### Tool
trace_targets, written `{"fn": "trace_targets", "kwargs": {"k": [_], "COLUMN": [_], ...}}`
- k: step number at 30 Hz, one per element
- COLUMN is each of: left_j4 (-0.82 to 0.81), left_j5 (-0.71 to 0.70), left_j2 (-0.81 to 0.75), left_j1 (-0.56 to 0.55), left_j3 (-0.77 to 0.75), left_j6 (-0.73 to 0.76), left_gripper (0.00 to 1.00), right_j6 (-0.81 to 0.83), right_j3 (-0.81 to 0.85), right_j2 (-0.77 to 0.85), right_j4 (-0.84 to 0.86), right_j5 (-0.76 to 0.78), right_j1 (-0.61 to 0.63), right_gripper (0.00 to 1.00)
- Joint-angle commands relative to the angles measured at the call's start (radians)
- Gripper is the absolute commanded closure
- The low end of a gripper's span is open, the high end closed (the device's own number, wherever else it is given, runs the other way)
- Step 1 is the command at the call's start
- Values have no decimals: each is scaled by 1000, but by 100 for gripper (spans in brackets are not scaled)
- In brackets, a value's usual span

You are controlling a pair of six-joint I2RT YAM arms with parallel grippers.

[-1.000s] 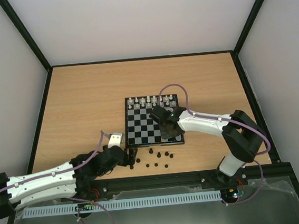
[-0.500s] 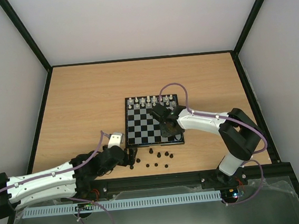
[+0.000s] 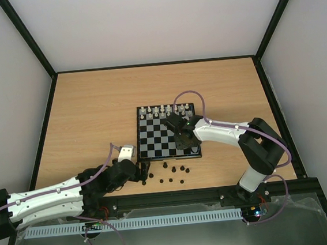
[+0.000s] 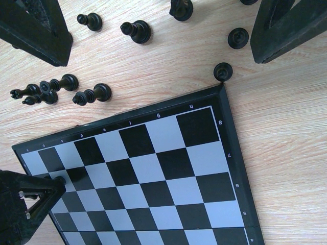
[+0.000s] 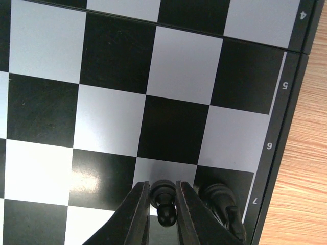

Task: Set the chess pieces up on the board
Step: Place the chess piece on the chessboard, then pick up the chess piece at the center of the board.

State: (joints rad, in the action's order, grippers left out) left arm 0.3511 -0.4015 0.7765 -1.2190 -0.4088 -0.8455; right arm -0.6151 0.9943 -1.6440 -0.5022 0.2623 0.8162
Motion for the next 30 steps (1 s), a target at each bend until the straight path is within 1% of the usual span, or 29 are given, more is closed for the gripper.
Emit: {"fn": "trace_targets", "kwargs": {"k": [1,7,16,22,30], "left_j4": [11,12,4,-6,0], "left_j5": [-22,-23,-23,-15,-12], "left_j2": [-4,0,6,24,14], "left_j1": [-10,-9,-10,-9,-10], "left_j3": [-2,-4,-7,-10,-8], "left_j6": [-2,-3,-1,2,4], "left_gripper": [1,1,1,1,1], "right_j6": [14,17,0,13,24], "right_j3": [25,42,28,-27,-67], "right_j2": [3,31,187,194,166], "right_j4": [-22,-47,-136,-121,-85], "right_j5": [-4,5,85,34,-2], "right_j1": [-5,-5,-10,-80,-102], "right_gripper": [82,75,71,71,71]}}
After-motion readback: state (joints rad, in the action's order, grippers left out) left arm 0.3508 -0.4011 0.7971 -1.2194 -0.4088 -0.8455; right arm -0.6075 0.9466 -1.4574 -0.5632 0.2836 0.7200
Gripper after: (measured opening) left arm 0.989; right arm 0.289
